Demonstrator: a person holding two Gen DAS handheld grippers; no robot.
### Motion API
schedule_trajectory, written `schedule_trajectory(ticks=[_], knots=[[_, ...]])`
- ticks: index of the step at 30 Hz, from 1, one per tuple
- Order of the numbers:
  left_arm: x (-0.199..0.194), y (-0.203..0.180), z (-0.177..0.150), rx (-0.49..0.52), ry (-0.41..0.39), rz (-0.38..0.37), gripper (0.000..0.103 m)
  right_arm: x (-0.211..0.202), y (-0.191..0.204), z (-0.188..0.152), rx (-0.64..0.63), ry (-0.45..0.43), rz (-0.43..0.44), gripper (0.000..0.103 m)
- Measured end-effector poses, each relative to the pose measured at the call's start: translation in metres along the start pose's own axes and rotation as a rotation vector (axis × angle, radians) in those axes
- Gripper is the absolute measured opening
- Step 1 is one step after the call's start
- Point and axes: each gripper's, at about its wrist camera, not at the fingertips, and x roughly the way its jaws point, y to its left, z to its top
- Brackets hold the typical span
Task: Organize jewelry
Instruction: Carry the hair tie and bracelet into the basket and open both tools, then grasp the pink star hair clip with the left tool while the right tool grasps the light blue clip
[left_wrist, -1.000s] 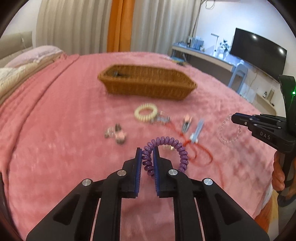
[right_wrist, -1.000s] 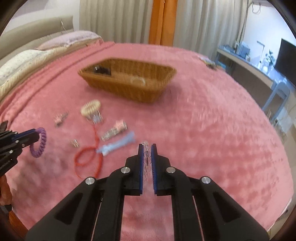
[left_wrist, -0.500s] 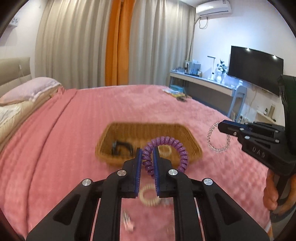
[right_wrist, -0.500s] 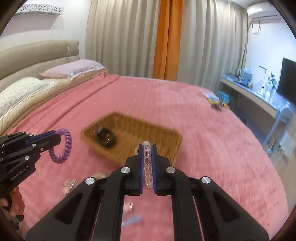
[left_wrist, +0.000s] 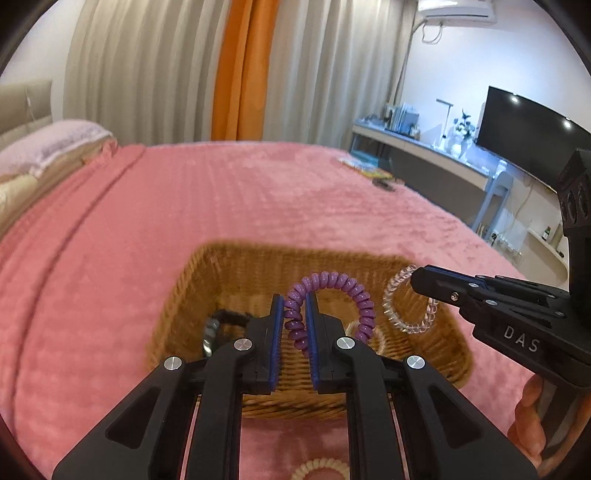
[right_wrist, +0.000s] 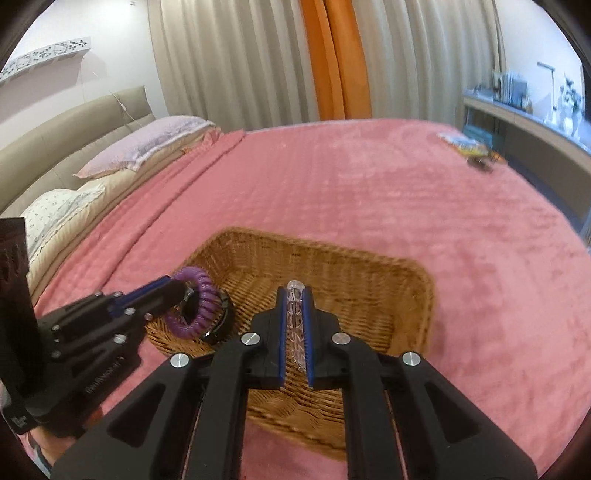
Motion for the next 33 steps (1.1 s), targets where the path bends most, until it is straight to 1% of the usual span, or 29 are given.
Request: schedule_trajectory(ticks=[2, 5, 8, 11, 12, 14, 15, 16, 18, 20, 22, 23, 24, 25, 28, 29, 33], knots=[[0.014, 0.000, -0.010, 0.009, 0.032, 0.009, 0.010, 0.012, -0.003, -0.007, 0.009, 0.029, 0.021, 0.006], [0.028, 0.004, -0.018, 0.018, 0.073, 0.030, 0.011, 0.029, -0.011, -0.015, 0.031, 0.073, 0.030, 0.006], [0.033, 0.005, -0.020, 0.030, 0.092, 0.035, 0.011, 0.040, -0.022, -0.020, 0.051, 0.100, 0.001, 0.006], [0.031, 0.006, -0.020, 0.030, 0.092, 0.018, 0.013, 0.041, -0.029, -0.022, 0.069, 0.106, 0.012, 0.007], [0.030, 0.006, -0.020, 0.029, 0.089, 0.015, 0.015, 0.041, -0.031, -0.022, 0.078, 0.104, 0.016, 0.010], [0.025, 0.006, -0.019, 0.026, 0.078, 0.017, 0.018, 0.037, -0.037, -0.023, 0.104, 0.095, 0.040, 0.021], [0.022, 0.007, -0.018, 0.025, 0.073, 0.014, 0.018, 0.034, -0.039, -0.023, 0.113, 0.087, 0.049, 0.035], [0.017, 0.007, -0.017, 0.018, 0.067, 0.002, 0.019, 0.029, -0.041, -0.023, 0.121, 0.073, 0.049, 0.046], [0.004, 0.007, -0.014, -0.001, 0.052, -0.018, 0.027, 0.017, -0.039, -0.022, 0.118, 0.049, 0.037, 0.046], [-0.018, 0.010, -0.011, -0.014, 0.017, -0.038, 0.028, 0.003, -0.034, -0.020, 0.108, 0.030, 0.033, 0.046], [-0.044, 0.013, -0.009, -0.031, -0.022, -0.062, 0.032, -0.020, -0.025, -0.021, 0.081, -0.004, 0.023, 0.046], [-0.061, 0.016, -0.009, -0.040, -0.049, -0.083, 0.040, -0.030, -0.021, -0.023, 0.066, -0.020, 0.019, 0.046], [-0.075, 0.016, -0.011, -0.042, -0.069, -0.092, 0.044, -0.041, -0.016, -0.026, 0.048, -0.036, 0.011, 0.046], [-0.091, 0.017, -0.014, -0.040, -0.090, -0.089, 0.044, -0.050, -0.012, -0.027, 0.036, -0.044, 0.001, 0.046], [-0.130, 0.021, -0.028, -0.038, -0.118, -0.076, 0.044, -0.079, 0.004, -0.045, -0.011, -0.060, -0.025, 0.046], [-0.144, 0.024, -0.037, -0.045, -0.122, -0.069, 0.044, -0.085, 0.007, -0.050, -0.020, -0.061, -0.030, 0.046], [-0.172, 0.035, -0.069, -0.088, -0.108, -0.037, 0.044, -0.109, 0.023, -0.084, -0.075, -0.066, -0.095, 0.046]])
